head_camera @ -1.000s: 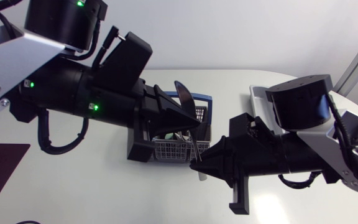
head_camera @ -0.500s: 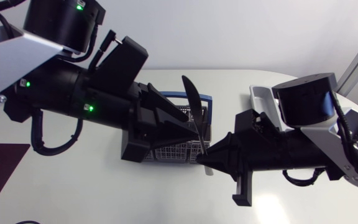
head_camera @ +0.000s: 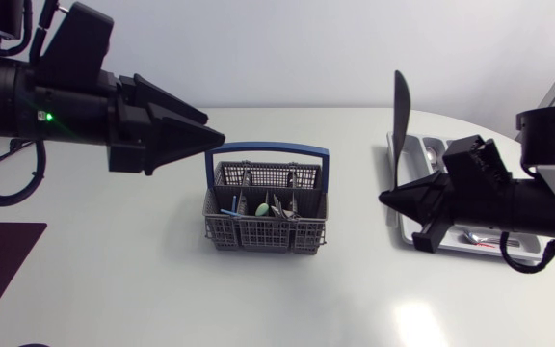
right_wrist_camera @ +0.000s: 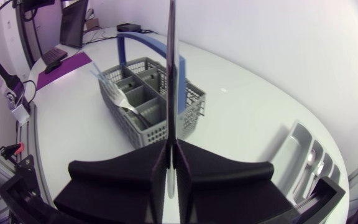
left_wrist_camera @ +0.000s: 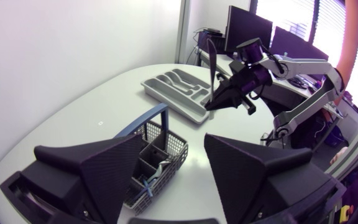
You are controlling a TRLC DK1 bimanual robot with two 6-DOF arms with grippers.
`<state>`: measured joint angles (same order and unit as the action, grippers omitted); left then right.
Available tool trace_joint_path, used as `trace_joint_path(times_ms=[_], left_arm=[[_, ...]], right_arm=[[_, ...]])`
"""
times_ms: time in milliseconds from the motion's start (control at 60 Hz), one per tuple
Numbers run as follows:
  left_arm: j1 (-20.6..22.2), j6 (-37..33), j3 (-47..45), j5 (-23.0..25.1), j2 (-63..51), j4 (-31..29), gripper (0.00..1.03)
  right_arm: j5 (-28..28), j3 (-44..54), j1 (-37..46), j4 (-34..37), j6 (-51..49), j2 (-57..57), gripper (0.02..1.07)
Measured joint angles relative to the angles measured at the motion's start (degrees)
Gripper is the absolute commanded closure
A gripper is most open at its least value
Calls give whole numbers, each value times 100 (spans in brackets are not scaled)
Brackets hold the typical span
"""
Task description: Unload the cutlery basket into the drawer organizer.
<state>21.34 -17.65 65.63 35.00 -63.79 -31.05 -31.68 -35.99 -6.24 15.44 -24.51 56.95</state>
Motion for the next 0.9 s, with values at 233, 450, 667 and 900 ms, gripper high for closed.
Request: trace_joint_path(times_ms=[233,450,667,900], left_arm=[[-229,-647,-496,-535,-2,-22,32],[-245,-931,-763,-706,-11,-22,32],[-223,-1115,-1005,-946,-11,2,32],[-101,-1204,-1139,-1158,-11,4,32]], right_arm=[[35,-389,1709,98,-278,927,101],[212,-1403,2815,98,-297,2247,101],[748,-2321,3331,68,-269,3493,101],[1237,-3331,3683,66,-72,4675,101]])
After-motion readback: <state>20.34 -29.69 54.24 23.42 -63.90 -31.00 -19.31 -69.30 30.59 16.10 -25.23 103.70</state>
